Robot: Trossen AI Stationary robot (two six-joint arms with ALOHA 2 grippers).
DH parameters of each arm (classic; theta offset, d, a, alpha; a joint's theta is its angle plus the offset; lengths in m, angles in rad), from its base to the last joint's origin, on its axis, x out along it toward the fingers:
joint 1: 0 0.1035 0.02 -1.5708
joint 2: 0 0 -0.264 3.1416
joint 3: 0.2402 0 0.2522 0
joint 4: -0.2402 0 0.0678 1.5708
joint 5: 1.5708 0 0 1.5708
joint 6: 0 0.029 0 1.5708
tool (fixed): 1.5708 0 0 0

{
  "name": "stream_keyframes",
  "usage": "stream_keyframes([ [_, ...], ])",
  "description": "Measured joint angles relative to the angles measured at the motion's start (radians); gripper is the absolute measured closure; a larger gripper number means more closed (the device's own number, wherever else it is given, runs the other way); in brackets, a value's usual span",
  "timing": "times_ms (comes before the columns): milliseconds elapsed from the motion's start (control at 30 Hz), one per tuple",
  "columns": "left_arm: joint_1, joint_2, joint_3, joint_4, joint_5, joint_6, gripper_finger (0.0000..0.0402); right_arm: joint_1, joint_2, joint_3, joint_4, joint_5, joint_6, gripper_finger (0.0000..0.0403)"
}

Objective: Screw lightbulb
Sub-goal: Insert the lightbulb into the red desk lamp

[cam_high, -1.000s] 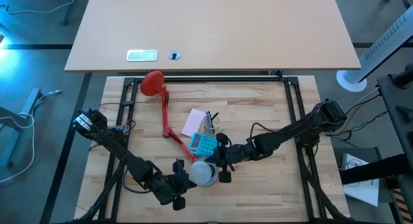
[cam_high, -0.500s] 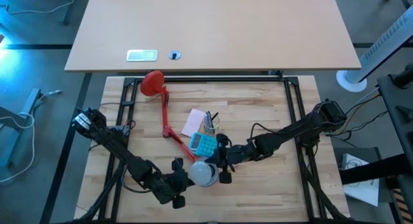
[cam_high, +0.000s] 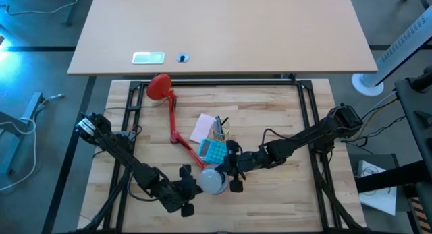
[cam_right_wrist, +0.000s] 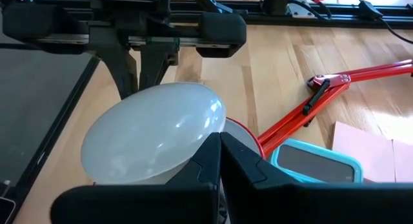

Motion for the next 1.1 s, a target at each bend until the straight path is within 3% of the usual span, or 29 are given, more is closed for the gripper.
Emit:
stream_keyframes([
  [633,0.021,-0.029,-0.004,-0.034,-0.005,-0.146,0.0401,0.001,-0.017,0.000,-0.041,0.000,0.000,0.0403],
  [1100,0.035,-0.034,-0.031,-0.030,-0.013,-0.138,0.0402,0.022,-0.034,0.000,-0.047,-0.004,0.011,0.0403],
])
